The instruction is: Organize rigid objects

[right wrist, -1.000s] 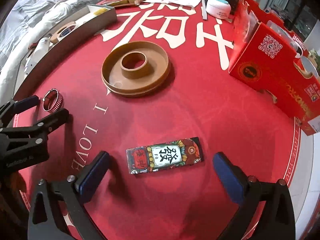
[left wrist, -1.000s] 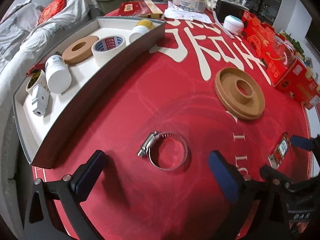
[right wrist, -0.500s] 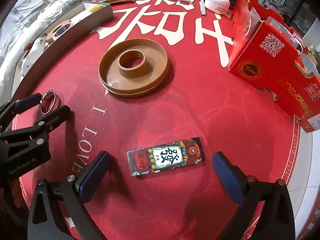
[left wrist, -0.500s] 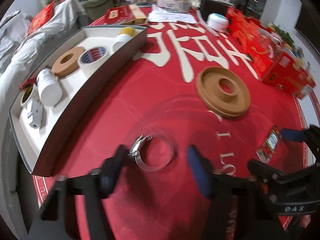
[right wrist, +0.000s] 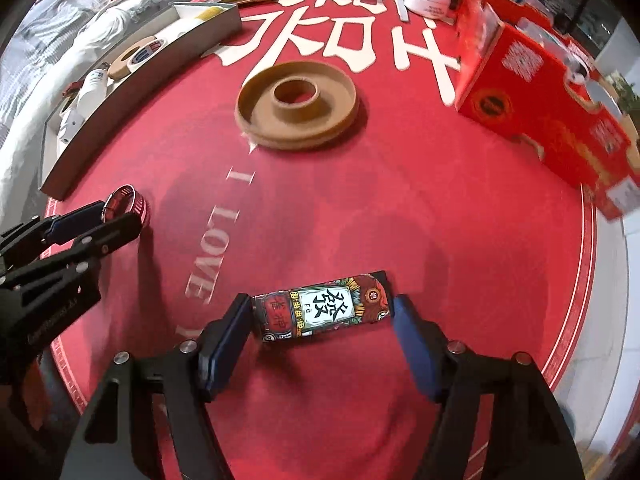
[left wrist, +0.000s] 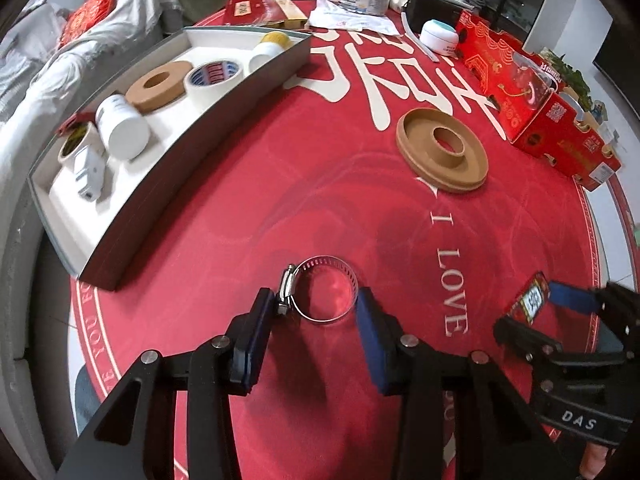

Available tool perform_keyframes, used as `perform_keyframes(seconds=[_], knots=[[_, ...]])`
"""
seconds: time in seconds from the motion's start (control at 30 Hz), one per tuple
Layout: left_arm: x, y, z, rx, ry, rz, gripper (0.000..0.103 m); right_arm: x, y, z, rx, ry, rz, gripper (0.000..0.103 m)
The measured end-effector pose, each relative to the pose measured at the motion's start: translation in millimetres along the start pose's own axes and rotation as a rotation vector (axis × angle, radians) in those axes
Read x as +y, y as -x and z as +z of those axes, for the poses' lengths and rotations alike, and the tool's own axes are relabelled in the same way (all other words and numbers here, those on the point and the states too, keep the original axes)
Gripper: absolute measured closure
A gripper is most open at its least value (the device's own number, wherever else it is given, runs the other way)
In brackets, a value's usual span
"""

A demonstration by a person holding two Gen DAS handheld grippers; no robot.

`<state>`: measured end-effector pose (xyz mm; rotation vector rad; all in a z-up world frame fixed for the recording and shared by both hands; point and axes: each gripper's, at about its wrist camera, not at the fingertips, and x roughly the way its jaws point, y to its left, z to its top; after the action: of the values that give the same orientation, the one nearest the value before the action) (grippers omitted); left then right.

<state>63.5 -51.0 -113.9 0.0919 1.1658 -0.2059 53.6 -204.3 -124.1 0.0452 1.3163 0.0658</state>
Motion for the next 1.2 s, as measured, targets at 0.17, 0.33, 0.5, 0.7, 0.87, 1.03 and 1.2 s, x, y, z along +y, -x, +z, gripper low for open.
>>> perform_keyframes(seconds=[0.17, 0.33, 0.5, 0.7, 0.87, 1.03, 1.2], knots=[[-3, 15, -11, -0.033, -0.021, -0.003, 0.059, -3, 5, -13, -0.01, -0.074, 0.036, 0.031], [-9, 27, -16, -0.061, -0.045, -0.007, 0.067, -13, 21, -27, -0.043, -0.161, 0.068, 0.031], [-9, 32, -21, -0.074, -0.052, -0.029, 0.071, -18, 37, -46, -0.084, -0.235, 0.081, 0.031], [28, 36, -24, -0.108, 0.135, -0.051, 0.019, -27, 38, -54, -0.086, -0.3, 0.115, 0.031], [27, 22, -28, -0.035, 0.138, -0.042, 0.019, -31, 32, -60, -0.065, -0.332, 0.135, 0.031], [2, 14, -18, -0.05, 0.017, 0.02, 0.019, -33, 27, -62, -0.051, -0.337, 0.154, 0.031], [-9, -7, -9, -0.016, 0.005, 0.059, 0.021, -32, 26, -63, -0.058, -0.326, 0.155, 0.031]])
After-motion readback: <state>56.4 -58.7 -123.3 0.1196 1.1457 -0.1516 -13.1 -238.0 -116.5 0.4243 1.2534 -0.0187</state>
